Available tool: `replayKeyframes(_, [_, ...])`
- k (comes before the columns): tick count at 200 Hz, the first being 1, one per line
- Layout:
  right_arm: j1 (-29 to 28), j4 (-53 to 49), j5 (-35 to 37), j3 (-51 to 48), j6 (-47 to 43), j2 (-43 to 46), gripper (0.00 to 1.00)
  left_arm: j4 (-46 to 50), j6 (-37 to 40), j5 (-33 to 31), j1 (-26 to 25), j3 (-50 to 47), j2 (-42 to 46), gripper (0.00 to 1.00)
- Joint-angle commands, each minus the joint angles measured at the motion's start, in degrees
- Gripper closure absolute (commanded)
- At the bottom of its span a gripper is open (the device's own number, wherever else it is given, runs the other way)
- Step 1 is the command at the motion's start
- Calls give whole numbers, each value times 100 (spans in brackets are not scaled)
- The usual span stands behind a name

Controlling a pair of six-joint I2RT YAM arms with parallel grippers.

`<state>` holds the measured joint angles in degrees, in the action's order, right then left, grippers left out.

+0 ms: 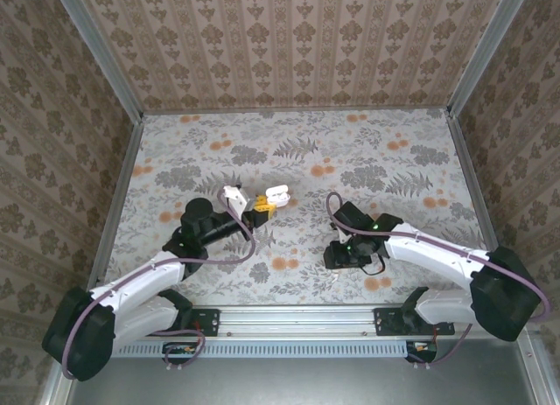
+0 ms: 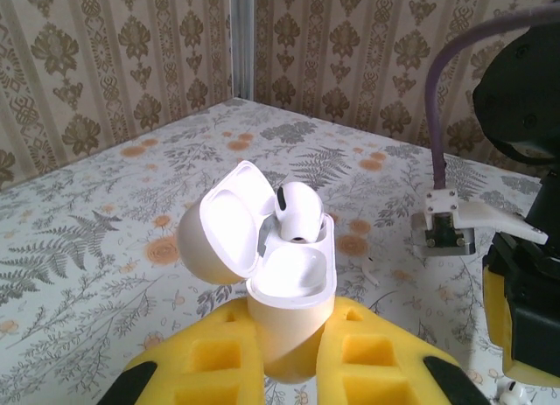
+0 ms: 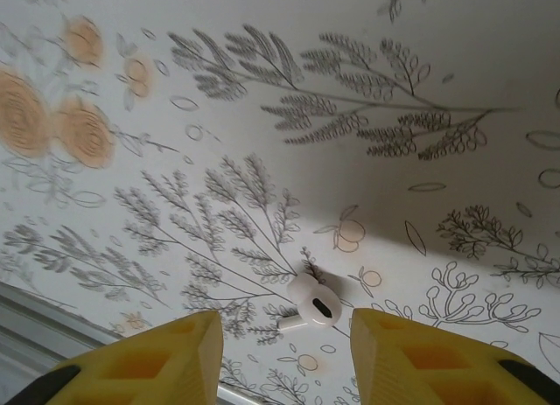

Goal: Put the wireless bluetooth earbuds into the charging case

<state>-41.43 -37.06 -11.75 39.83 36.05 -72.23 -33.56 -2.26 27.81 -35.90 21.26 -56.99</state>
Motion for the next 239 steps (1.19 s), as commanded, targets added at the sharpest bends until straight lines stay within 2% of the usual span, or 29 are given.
replayKeyframes(1, [-137, -61, 169, -64, 171, -170, 57, -81, 87, 101, 22, -99, 143, 100])
replayKeyframes(80, [-453, -95, 182, -106, 350, -684, 55, -107, 85, 66, 22, -159, 119, 100])
replayKeyframes(146, [-472, -16, 343, 122, 312, -1206, 72, -107, 53, 31, 22, -174, 101, 100])
replayKeyframes(190, [-473, -68, 693, 504, 117, -1663, 78, -107, 30, -4, 20, -194, 96, 100])
replayKeyframes(239, [-434, -246, 1188, 1243, -553, -2009, 83, -86, 61, -61, 16, -171, 46, 100])
